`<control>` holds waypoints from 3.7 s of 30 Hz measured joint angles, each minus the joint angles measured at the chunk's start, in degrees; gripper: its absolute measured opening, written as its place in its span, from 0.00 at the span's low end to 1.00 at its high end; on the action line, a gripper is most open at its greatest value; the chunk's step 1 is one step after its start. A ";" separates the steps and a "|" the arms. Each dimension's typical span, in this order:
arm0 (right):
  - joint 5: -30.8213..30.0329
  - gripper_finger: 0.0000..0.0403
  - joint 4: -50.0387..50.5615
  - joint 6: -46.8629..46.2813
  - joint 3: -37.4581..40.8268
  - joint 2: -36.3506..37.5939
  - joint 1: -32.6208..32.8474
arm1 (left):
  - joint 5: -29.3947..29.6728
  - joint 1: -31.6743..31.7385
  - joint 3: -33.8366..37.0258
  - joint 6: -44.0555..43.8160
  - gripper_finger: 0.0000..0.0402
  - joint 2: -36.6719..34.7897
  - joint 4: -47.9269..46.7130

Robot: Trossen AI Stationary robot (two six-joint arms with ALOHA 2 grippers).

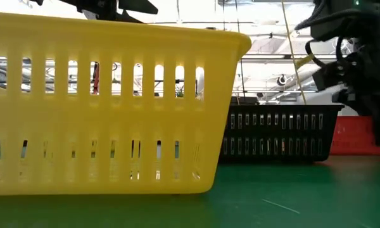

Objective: Stack baskets by color
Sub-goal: Stack the top right red bin on top of the bottom right red bin

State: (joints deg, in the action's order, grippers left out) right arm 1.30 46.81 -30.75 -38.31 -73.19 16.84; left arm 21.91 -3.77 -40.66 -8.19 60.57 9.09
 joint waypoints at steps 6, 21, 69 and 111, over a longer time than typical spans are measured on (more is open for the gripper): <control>0.04 0.01 0.14 -1.15 0.62 0.16 0.04 | -0.17 -0.15 0.00 -1.99 0.78 1.53 -2.14; -2.51 0.00 15.18 -3.99 -12.98 3.50 4.02 | -0.17 0.42 0.00 -0.99 0.78 1.93 -4.25; 5.00 0.00 0.93 -46.61 -28.38 -5.55 38.83 | -8.19 13.51 0.07 4.59 0.78 1.86 1.50; 8.41 0.07 -16.00 -40.99 -11.82 -5.65 40.44 | -9.65 11.41 0.07 0.53 0.78 1.86 -1.66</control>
State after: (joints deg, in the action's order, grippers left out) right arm 9.71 30.82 -71.75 -50.13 -78.84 57.28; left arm 12.26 7.64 -40.60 -7.66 62.43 7.42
